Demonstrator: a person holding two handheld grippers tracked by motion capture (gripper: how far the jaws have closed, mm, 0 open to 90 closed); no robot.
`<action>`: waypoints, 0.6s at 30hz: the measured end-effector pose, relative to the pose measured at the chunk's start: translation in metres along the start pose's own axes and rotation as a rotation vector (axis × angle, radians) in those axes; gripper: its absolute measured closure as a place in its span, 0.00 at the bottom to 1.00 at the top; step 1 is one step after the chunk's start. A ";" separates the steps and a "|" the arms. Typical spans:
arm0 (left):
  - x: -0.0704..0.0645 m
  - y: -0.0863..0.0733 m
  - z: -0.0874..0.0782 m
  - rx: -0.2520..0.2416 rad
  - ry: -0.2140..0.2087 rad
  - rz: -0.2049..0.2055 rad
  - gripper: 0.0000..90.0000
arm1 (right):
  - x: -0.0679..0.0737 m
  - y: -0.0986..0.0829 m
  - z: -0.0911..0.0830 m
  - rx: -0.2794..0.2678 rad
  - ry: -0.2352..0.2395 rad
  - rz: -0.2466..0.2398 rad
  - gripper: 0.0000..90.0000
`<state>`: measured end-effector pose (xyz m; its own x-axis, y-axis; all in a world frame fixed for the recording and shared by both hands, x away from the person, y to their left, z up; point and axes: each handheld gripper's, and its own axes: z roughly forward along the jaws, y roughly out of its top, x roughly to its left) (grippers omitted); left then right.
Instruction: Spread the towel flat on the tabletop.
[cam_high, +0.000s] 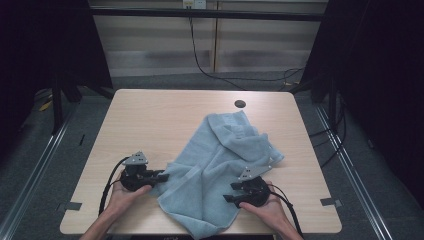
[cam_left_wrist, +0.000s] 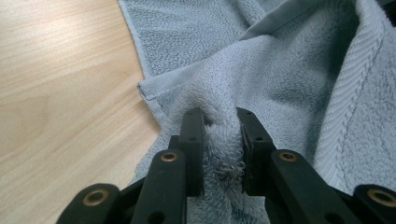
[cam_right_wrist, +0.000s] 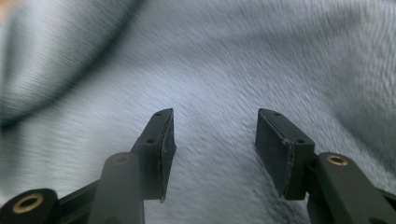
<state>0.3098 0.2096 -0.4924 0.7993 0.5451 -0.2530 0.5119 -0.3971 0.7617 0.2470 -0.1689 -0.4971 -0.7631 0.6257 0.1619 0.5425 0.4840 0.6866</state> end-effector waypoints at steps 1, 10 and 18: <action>-0.001 -0.001 -0.001 0.002 0.000 0.001 0.83 | -0.002 -0.001 0.001 -0.014 0.001 0.001 0.53; -0.015 -0.001 0.012 -0.010 -0.065 -0.029 0.82 | -0.049 0.003 -0.001 -0.042 -0.106 0.031 0.59; -0.029 0.000 0.014 0.004 -0.092 0.002 0.76 | -0.061 0.006 -0.007 -0.039 -0.173 0.078 0.53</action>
<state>0.2909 0.1829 -0.4936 0.8258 0.4744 -0.3050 0.5112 -0.4012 0.7600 0.2946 -0.2083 -0.4978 -0.6458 0.7577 0.0940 0.5812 0.4081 0.7040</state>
